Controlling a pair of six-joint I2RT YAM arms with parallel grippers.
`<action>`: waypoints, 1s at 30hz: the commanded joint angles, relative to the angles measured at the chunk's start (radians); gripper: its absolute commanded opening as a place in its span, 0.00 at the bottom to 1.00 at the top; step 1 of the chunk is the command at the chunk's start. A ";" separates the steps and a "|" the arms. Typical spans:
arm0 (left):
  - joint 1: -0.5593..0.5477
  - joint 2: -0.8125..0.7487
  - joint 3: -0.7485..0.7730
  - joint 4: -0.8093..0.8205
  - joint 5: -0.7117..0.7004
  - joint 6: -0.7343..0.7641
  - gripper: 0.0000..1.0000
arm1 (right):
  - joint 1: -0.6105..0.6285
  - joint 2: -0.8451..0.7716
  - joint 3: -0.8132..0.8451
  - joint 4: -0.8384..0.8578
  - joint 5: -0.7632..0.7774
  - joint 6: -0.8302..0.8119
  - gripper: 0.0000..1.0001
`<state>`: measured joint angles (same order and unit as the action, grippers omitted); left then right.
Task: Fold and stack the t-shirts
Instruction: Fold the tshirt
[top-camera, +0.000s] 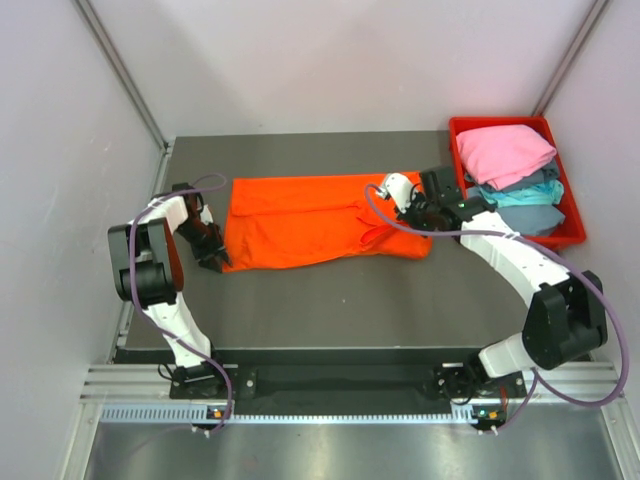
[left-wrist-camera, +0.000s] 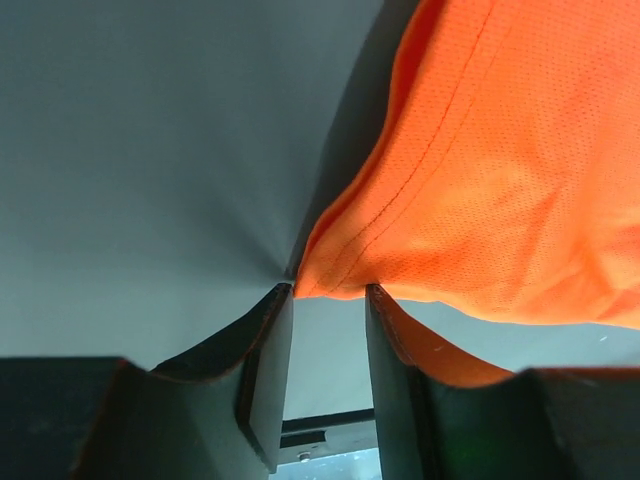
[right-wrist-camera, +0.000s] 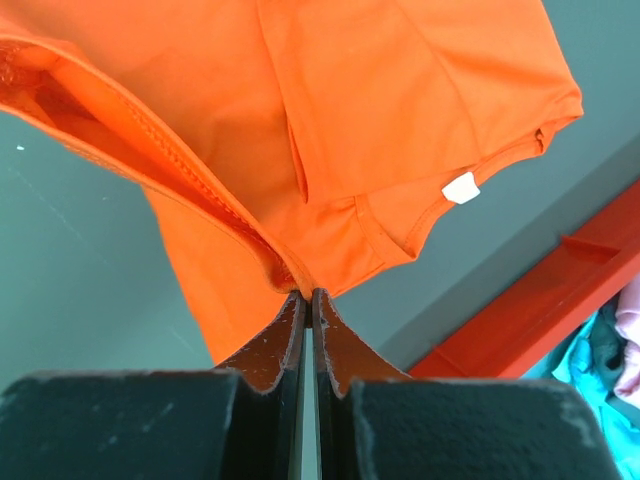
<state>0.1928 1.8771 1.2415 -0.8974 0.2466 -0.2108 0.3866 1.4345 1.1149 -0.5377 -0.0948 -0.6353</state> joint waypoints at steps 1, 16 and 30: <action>0.005 0.005 0.010 0.020 -0.023 -0.002 0.40 | -0.012 0.010 0.052 0.042 -0.002 0.016 0.00; 0.004 0.017 0.035 0.046 0.006 0.002 0.04 | -0.017 0.023 0.057 0.061 0.003 0.023 0.00; 0.002 -0.122 0.171 0.011 0.083 0.044 0.00 | -0.054 0.012 0.095 0.097 0.089 0.031 0.00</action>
<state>0.1928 1.7950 1.3338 -0.8879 0.3027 -0.1974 0.3527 1.4624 1.1358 -0.5014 -0.0452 -0.6231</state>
